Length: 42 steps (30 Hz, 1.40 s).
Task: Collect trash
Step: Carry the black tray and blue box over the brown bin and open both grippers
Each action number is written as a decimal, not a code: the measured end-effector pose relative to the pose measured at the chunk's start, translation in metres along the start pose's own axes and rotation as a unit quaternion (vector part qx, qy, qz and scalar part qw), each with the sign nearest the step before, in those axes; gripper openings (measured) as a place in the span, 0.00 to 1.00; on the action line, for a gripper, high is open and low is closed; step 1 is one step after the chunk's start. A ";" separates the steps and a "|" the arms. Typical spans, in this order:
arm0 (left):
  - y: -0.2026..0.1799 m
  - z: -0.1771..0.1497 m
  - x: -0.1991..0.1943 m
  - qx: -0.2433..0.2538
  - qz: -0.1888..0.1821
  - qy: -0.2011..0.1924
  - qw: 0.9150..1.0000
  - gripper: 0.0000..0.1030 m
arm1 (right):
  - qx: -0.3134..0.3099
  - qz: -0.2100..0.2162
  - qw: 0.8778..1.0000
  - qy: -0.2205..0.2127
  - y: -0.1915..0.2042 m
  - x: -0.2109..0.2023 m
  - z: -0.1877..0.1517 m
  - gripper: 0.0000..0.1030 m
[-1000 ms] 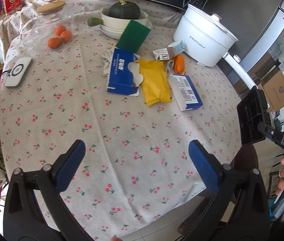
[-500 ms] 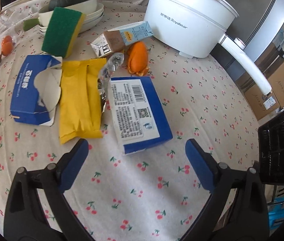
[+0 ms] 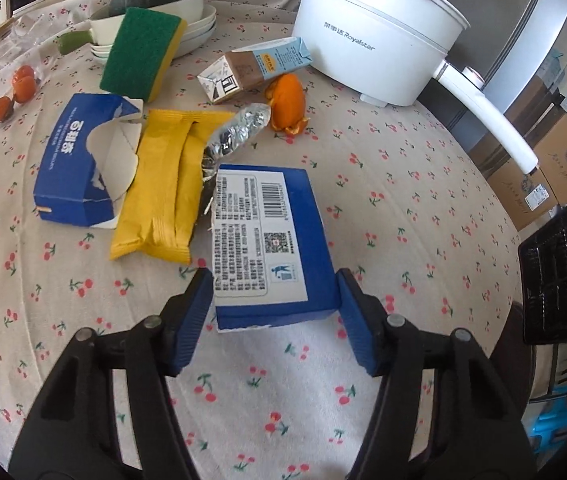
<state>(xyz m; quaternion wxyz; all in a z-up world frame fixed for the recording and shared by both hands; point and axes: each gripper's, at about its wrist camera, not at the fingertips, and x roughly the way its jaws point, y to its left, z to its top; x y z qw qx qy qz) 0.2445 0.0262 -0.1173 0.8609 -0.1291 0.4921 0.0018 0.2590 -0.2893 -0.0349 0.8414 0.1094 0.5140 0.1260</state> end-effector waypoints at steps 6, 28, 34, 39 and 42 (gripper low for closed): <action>0.018 -0.030 -0.034 0.011 -0.005 0.011 1.000 0.61 | -0.006 0.000 1.000 0.004 0.011 -0.006 -0.019 0.60; -0.010 -0.097 -0.092 0.049 -0.077 0.022 0.996 0.61 | 0.028 -0.016 0.999 -0.022 -0.032 -0.063 -0.112 0.60; -0.027 -0.103 -0.088 0.058 -0.086 0.028 0.994 0.61 | 0.054 -0.030 0.998 -0.012 -0.061 -0.063 -0.124 0.60; -0.043 -0.104 -0.087 0.075 -0.097 0.026 0.992 0.61 | 0.063 -0.033 0.997 -0.018 -0.077 -0.068 -0.124 0.60; -0.056 -0.103 -0.084 0.083 -0.104 0.027 0.991 0.61 | 0.066 -0.035 0.997 -0.019 -0.086 -0.069 -0.126 0.60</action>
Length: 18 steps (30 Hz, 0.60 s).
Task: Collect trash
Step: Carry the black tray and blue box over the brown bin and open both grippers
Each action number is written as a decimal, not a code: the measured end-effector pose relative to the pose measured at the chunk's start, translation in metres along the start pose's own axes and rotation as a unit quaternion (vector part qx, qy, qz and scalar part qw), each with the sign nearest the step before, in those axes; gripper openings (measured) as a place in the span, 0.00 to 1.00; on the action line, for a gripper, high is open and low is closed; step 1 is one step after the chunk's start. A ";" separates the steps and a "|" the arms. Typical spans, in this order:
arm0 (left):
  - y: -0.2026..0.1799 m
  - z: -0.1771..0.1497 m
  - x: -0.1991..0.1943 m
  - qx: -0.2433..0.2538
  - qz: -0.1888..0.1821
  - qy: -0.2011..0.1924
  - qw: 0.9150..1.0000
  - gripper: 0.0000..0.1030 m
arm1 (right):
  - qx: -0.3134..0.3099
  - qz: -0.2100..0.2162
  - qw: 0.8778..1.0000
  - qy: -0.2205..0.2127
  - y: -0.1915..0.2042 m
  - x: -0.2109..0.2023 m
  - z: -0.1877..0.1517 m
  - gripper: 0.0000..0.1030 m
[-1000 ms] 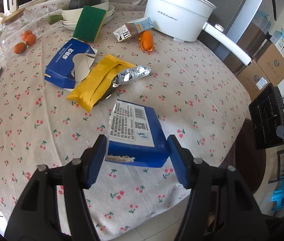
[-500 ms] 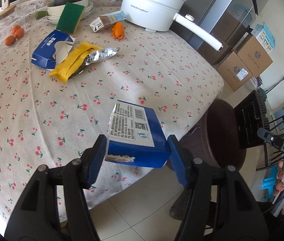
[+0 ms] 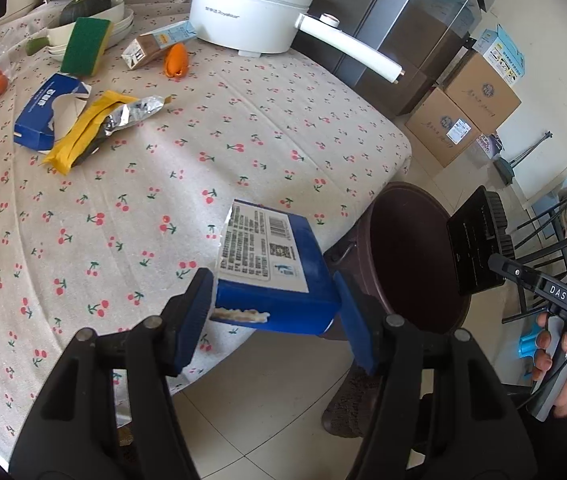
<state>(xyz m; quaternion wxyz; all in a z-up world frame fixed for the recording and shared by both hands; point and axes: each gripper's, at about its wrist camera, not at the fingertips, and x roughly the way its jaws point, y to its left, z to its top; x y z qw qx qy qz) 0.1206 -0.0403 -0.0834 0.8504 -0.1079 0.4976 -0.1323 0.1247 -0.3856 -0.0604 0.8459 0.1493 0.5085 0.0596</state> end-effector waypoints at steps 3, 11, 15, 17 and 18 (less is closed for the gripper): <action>-0.014 0.002 0.007 0.009 -0.008 0.004 1.000 0.61 | 0.004 -0.005 1.000 0.003 -0.010 0.001 -0.001 0.60; -0.064 0.004 0.032 0.053 -0.037 0.017 0.998 0.61 | 0.032 -0.011 0.999 0.012 -0.040 0.005 0.000 0.61; -0.090 0.002 0.045 0.078 -0.056 0.018 0.995 0.61 | 0.032 -0.025 0.999 0.020 -0.046 0.008 0.001 0.68; -0.101 0.002 0.050 0.090 -0.063 0.017 0.994 0.61 | 0.040 -0.020 0.999 0.021 -0.050 0.006 0.000 0.74; -0.106 0.001 0.053 0.095 -0.067 0.018 0.993 0.61 | 0.042 -0.018 0.999 0.022 -0.052 0.006 -0.001 0.74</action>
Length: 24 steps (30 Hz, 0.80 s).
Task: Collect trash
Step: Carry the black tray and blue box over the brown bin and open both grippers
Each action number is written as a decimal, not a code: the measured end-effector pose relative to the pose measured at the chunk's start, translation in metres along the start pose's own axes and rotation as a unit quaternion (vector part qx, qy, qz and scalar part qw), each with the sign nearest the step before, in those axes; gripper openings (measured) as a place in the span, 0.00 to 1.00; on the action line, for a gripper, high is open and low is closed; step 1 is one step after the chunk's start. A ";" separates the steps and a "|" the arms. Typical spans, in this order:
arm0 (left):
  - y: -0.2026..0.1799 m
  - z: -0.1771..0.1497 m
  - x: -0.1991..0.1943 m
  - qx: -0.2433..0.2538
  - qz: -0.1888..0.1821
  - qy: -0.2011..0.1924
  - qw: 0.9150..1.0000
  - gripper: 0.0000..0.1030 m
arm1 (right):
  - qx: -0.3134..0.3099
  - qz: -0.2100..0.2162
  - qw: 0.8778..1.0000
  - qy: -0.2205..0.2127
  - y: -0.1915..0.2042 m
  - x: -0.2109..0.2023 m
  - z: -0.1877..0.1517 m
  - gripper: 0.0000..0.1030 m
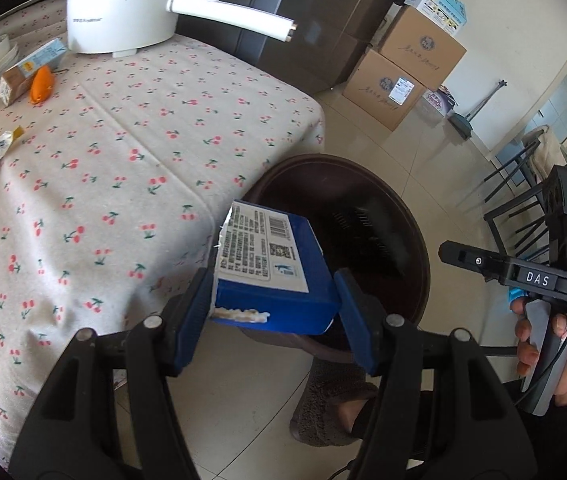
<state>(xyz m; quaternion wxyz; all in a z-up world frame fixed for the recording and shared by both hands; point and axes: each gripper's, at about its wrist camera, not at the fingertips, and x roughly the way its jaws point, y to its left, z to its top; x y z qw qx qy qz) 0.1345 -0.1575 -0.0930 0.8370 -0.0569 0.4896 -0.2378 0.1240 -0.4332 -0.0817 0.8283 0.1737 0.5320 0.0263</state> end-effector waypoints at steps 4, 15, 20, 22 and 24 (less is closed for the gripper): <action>-0.016 0.001 0.014 0.017 -0.013 0.004 1.000 0.61 | 0.006 -0.004 1.000 0.004 -0.011 -0.002 -0.003 0.75; -0.039 0.001 0.035 0.056 0.033 0.006 0.998 0.91 | 0.032 -0.011 0.999 0.009 -0.035 -0.005 -0.005 0.75; -0.028 0.001 0.030 0.049 0.047 0.011 0.998 0.94 | 0.032 -0.010 0.999 0.008 -0.034 -0.005 -0.003 0.75; -0.023 0.000 0.027 0.046 0.054 0.011 0.997 0.96 | 0.031 -0.009 0.999 0.009 -0.033 -0.005 -0.003 0.75; -0.017 -0.002 0.024 0.041 0.060 0.013 0.997 0.96 | 0.029 -0.008 1.000 0.009 -0.030 -0.005 -0.003 0.75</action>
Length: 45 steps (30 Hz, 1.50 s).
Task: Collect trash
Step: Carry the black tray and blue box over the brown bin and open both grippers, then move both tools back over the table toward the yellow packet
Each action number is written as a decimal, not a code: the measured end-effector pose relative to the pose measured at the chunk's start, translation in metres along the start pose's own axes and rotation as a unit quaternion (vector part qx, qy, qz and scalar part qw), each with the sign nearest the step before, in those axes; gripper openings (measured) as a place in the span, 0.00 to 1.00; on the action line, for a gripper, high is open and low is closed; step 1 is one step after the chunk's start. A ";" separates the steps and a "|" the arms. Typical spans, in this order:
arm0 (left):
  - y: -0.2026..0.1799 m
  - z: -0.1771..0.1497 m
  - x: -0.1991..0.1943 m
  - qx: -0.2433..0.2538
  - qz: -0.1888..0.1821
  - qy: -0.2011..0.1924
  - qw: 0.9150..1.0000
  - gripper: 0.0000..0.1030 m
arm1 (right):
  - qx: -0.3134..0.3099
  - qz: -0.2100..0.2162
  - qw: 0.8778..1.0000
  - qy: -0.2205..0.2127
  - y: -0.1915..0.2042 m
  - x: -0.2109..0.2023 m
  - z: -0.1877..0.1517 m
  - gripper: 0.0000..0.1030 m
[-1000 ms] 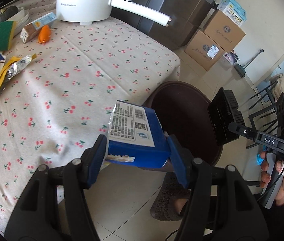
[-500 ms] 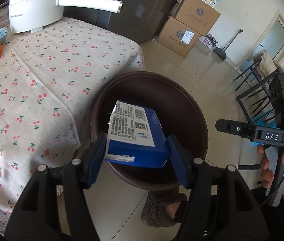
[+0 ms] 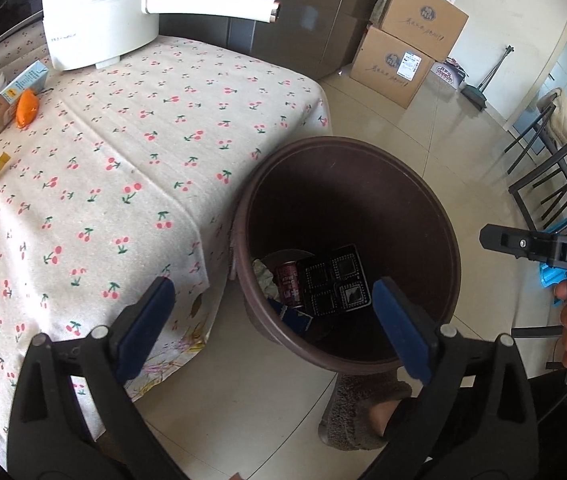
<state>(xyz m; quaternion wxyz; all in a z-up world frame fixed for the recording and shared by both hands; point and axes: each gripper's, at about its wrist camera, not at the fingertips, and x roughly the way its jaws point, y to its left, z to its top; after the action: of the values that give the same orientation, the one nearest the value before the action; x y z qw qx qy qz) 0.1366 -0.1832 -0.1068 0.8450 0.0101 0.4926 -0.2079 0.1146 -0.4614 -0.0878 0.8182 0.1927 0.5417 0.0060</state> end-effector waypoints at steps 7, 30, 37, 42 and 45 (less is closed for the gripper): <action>0.030 -0.005 -0.014 -0.030 0.023 0.004 0.999 0.98 | -0.009 0.004 1.000 -0.001 0.015 -0.001 0.001 0.81; 0.185 -0.057 -0.111 -0.148 0.116 -0.019 0.982 0.99 | -0.136 0.000 0.991 0.012 0.166 0.022 0.001 0.82; 0.252 -0.083 -0.136 -0.202 0.155 -0.015 0.967 0.99 | -0.182 0.003 0.983 0.025 0.232 0.043 -0.008 0.82; 0.293 -0.093 -0.155 -0.243 0.165 -0.019 0.956 0.99 | -0.201 0.012 0.978 0.051 0.286 0.069 -0.010 0.83; 0.315 -0.092 -0.163 -0.262 0.170 -0.014 0.950 0.99 | -0.215 0.013 0.975 0.058 0.324 0.086 -0.008 0.82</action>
<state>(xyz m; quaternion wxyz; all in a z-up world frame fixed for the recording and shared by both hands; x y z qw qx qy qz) 0.1038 0.1803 -0.0769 0.8474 -0.1306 0.5092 0.0752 0.2074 -0.1398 -0.0619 0.8073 0.0187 0.5720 0.1440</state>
